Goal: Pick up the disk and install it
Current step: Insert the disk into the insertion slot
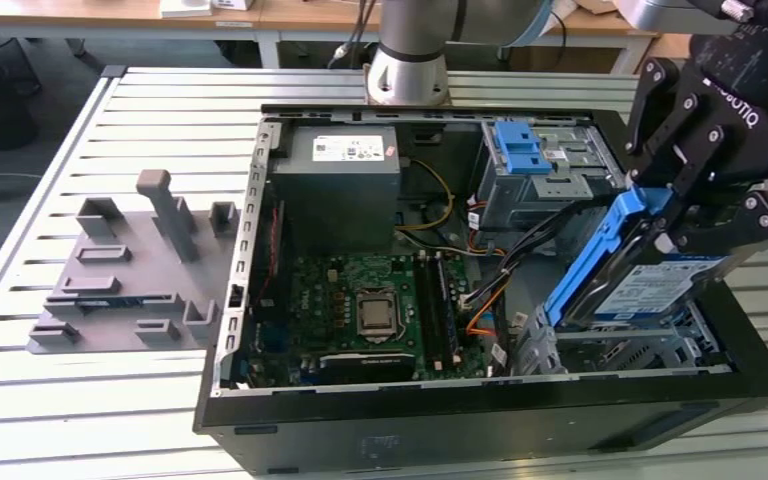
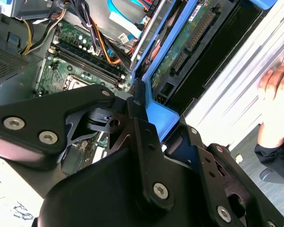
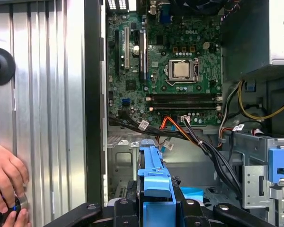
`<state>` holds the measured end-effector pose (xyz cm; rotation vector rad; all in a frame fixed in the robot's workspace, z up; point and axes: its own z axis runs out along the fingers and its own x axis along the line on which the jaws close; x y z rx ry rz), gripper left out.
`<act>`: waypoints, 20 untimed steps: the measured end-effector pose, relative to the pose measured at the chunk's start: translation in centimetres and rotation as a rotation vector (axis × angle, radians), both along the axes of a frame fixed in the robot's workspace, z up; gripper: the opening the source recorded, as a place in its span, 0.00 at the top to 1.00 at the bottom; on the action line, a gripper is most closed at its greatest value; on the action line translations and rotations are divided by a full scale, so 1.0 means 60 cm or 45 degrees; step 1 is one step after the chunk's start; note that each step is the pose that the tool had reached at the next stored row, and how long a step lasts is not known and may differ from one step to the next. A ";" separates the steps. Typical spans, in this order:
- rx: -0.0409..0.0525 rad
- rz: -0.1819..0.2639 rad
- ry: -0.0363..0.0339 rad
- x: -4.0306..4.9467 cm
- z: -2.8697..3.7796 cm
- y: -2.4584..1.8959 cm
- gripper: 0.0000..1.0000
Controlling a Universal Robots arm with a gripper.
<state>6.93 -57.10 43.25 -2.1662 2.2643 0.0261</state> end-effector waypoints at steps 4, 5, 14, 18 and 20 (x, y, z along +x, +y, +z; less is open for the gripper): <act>0.000 -0.002 0.0000 0.000 -0.004 0.0000 0.64; 0.000 -0.002 0.0000 0.000 -0.005 0.0000 0.64; 0.000 -0.005 0.0000 0.000 -0.015 0.0000 0.64; 0.000 -0.006 0.0000 0.000 -0.020 0.0000 0.64; 0.000 -0.006 0.0000 0.000 -0.023 0.0000 0.64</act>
